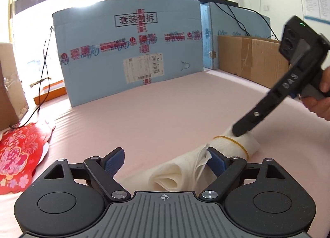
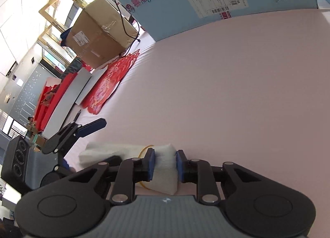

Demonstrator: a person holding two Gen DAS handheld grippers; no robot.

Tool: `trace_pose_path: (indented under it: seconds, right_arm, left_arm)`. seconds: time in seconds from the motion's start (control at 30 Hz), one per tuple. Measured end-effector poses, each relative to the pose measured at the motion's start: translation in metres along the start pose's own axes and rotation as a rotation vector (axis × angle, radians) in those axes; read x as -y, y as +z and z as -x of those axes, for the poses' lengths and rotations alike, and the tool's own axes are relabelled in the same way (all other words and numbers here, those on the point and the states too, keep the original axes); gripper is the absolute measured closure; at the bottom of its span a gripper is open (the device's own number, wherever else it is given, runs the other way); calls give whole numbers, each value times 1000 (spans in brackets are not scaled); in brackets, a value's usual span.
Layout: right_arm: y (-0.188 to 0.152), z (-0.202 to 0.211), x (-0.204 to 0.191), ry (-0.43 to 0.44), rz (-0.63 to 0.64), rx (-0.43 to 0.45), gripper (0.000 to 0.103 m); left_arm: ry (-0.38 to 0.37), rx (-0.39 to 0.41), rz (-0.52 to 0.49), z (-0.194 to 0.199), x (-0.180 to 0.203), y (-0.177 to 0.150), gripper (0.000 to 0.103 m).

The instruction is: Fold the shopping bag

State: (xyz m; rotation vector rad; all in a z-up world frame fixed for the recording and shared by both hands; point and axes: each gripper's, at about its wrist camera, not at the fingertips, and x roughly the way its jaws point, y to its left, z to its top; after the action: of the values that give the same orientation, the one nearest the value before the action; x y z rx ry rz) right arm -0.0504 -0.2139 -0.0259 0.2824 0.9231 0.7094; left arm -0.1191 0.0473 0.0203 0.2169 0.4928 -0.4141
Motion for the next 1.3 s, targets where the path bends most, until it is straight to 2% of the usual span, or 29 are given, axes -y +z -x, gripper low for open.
trace_pose_path:
  seconds: [0.13, 0.17, 0.23, 0.37, 0.43, 0.5, 0.57, 0.6, 0.63, 0.67, 0.8, 0.87, 0.93, 0.97, 1.03, 1.1, 1.2, 1.27, 1.3]
  right_arm:
    - [-21, 12, -19, -44, 89, 33, 82]
    - [-22, 14, -23, -81, 115, 62, 81]
    - [-22, 17, -30, -102, 163, 123, 79]
    - [-22, 10, -32, -94, 221, 130, 79]
    - [-24, 6, -30, -115, 247, 128, 82]
    - [-26, 4, -26, -109, 245, 137, 82]
    - [-28, 6, -24, -85, 242, 145, 82]
    - [-29, 8, -23, -76, 246, 149, 82]
    - [-30, 8, -22, -72, 251, 152, 82]
    - [-31, 9, -22, -68, 256, 154, 81]
    - [-33, 13, -29, -82, 333, 194, 81]
    - [-35, 12, -37, -73, 400, 195, 82]
    - [-38, 7, -42, -89, 439, 167, 82]
    - [-43, 1, -45, -124, 480, 161, 83]
    - [-51, -3, -50, -160, 553, 179, 83]
    - [-58, -2, -54, -183, 574, 189, 83]
    - [-61, 2, -49, -162, 553, 196, 83]
    - [-60, 5, -43, -135, 522, 197, 82]
    - [-59, 6, -41, -126, 509, 196, 83]
  left_arm:
    - [59, 15, -22, 1, 4, 4, 11]
    - [94, 37, -40, 7, 11, 5, 11]
    - [165, 81, -78, 19, 25, 7, 11]
    - [309, 171, -93, 41, 52, 10, 11]
    - [262, 164, -85, 42, 69, 9, 12]
    - [215, 157, -77, 42, 86, 9, 19]
    - [168, 109, -86, 33, 97, 8, 48]
    - [169, 79, -101, 25, 100, 8, 55]
    - [170, 49, -113, 17, 102, 7, 66]
    - [173, 21, -116, 9, 101, 6, 70]
    - [183, -36, -143, -2, 106, 7, 76]
    - [210, -70, -191, -5, 113, 9, 76]
    - [266, -115, -288, -9, 126, 8, 76]
    - [299, -135, -340, -12, 132, 8, 76]
    - [364, -177, -447, -18, 144, 6, 76]
    - [428, -219, -494, -23, 146, 6, 76]
    - [582, -305, -466, -32, 124, -1, 76]
    - [567, -300, -334, -25, 104, 1, 75]
    - [555, -255, -274, -15, 99, 4, 74]
